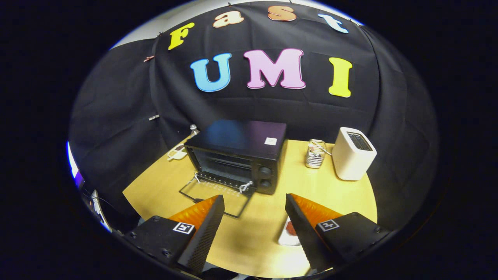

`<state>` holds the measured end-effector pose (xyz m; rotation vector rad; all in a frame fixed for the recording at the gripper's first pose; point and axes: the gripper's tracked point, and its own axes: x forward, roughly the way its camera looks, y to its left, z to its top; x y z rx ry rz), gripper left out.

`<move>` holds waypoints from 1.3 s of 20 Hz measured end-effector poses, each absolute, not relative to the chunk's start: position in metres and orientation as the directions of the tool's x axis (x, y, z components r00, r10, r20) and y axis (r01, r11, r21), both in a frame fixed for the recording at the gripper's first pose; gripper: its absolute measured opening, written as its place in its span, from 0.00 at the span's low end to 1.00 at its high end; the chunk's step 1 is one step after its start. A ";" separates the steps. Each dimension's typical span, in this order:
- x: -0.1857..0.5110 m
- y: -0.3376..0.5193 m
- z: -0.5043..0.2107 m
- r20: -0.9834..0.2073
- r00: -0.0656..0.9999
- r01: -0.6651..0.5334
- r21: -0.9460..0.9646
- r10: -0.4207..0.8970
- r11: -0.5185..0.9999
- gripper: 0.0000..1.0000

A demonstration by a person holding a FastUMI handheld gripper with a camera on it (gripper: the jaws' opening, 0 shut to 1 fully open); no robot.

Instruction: Open the toaster oven, put the food inside, and close the toaster oven door.

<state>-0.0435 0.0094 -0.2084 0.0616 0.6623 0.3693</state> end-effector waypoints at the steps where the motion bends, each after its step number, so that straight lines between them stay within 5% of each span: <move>1: -0.042 -0.007 -0.217 -0.613 0.705 -0.315 0.179 0.356 0.932 0.98; 11: -0.023 -0.114 -0.344 -0.813 0.388 -0.183 0.393 0.433 0.901 0.96; 16: -0.016 -0.113 -0.385 -0.812 0.274 -0.081 0.515 0.516 0.853 0.85; 18: -0.013 -0.109 -0.392 -0.798 0.247 -0.037 0.559 0.549 0.829 0.73; 22: -0.023 -0.113 -0.399 -0.795 0.168 0.016 0.594 0.583 0.805 0.23; 26: -0.028 -0.109 -0.387 -0.807 0.173 -0.080 0.560 0.564 0.825 0.21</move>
